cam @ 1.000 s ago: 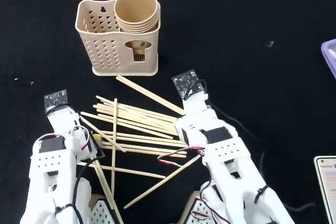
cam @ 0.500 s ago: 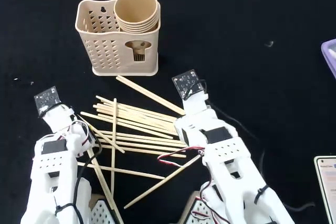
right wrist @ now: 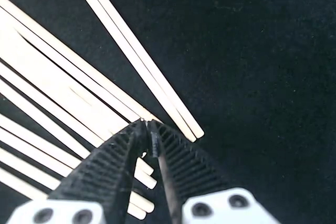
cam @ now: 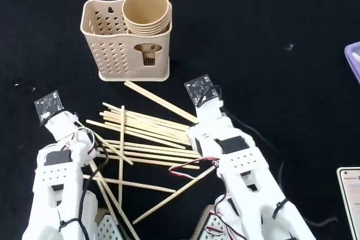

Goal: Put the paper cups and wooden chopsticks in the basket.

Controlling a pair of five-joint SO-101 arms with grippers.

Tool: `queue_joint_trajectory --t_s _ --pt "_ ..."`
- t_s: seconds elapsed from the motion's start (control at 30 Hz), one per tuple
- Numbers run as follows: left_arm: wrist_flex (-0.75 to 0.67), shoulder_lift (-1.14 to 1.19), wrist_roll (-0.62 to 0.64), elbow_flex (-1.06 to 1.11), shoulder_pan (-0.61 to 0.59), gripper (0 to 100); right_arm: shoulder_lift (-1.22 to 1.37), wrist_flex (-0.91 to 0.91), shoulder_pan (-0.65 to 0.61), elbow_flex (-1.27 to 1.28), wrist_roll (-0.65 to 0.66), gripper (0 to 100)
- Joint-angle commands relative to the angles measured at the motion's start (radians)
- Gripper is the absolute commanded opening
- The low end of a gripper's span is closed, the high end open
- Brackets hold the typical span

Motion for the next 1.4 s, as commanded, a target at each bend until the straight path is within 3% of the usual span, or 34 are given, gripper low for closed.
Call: queue_joint_trajectory --t_s 0.0,0.2,0.57,0.7,0.87,0.93,1.1,1.3,1.37 --pt "-0.046 -0.017 0.000 0.004 0.008 3 -0.035 -0.023 0.011 -0.004 -0.002 1.5" --pt "-0.046 -0.025 0.003 -0.081 -0.004 3 -0.035 -0.023 0.011 -0.004 -0.002 1.5" --pt "-0.049 -0.012 0.038 -0.363 -0.143 3 -0.035 -0.023 0.011 -0.004 -0.002 1.5" --pt "-0.169 -0.012 0.109 -0.378 -0.163 3 -0.035 -0.023 0.011 -0.004 -0.002 1.5" --pt "-0.305 -0.012 0.110 -0.372 -0.165 4 -0.035 -0.023 0.012 -0.002 -0.002 1.5" --pt "-0.305 -0.012 0.110 -0.377 -0.173 9 -0.035 -0.023 0.012 -0.002 -0.002 1.5" --pt "-0.084 -0.018 0.112 -0.383 -0.177 27 -0.033 -0.023 0.012 -0.002 -0.002 1.5" --pt "0.087 -0.023 0.110 -0.389 -0.208 27 -0.033 -0.023 0.012 -0.002 -0.002 1.5" --pt "0.203 -0.023 0.107 -0.417 -0.202 27 -0.033 -0.023 0.012 -0.002 -0.002 1.5"
